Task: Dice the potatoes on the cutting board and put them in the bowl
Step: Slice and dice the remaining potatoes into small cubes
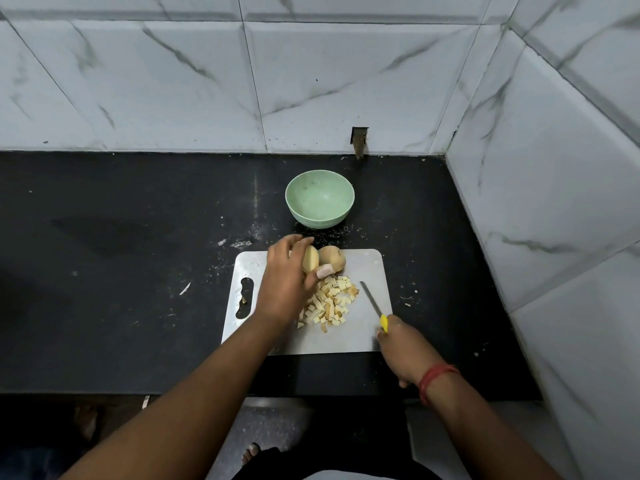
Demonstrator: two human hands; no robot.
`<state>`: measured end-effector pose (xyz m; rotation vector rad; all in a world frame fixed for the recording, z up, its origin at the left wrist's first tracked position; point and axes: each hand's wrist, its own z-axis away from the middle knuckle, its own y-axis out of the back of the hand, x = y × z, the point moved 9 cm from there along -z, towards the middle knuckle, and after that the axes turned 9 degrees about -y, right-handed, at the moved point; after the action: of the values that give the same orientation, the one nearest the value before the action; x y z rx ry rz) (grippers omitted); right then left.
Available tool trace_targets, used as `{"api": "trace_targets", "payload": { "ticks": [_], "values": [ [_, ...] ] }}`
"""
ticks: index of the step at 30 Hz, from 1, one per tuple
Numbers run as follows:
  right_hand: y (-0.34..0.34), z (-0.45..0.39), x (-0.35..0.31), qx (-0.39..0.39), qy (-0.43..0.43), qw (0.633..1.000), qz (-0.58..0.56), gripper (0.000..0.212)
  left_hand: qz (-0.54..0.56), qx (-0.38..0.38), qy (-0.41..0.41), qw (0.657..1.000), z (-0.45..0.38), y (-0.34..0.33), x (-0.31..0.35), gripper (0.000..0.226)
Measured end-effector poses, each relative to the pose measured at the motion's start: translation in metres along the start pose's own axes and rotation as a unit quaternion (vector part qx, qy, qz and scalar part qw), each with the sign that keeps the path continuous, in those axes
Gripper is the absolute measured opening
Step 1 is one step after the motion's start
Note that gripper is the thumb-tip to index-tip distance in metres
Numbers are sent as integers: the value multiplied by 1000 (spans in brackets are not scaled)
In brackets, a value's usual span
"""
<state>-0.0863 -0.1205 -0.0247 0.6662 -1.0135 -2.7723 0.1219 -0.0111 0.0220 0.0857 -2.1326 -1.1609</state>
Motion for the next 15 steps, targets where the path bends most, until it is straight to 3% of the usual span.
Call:
{"api": "trace_targets", "payload": {
  "ticks": [3, 7, 11, 15],
  "values": [
    [-12, 3, -9, -12, 11, 1000, 26, 18, 46, 1, 9, 999, 7, -12, 11, 58],
    [2, 6, -3, 21, -1, 1000, -19, 16, 66, 8, 19, 998, 12, -14, 10, 56],
    [8, 12, 0, 13, 4, 999, -50, 18, 154, 56, 111, 980, 12, -7, -16, 67],
    [0, 19, -7, -3, 30, 998, -47, 18, 226, 123, 221, 941, 1, 5, -45, 53]
  ]
}}
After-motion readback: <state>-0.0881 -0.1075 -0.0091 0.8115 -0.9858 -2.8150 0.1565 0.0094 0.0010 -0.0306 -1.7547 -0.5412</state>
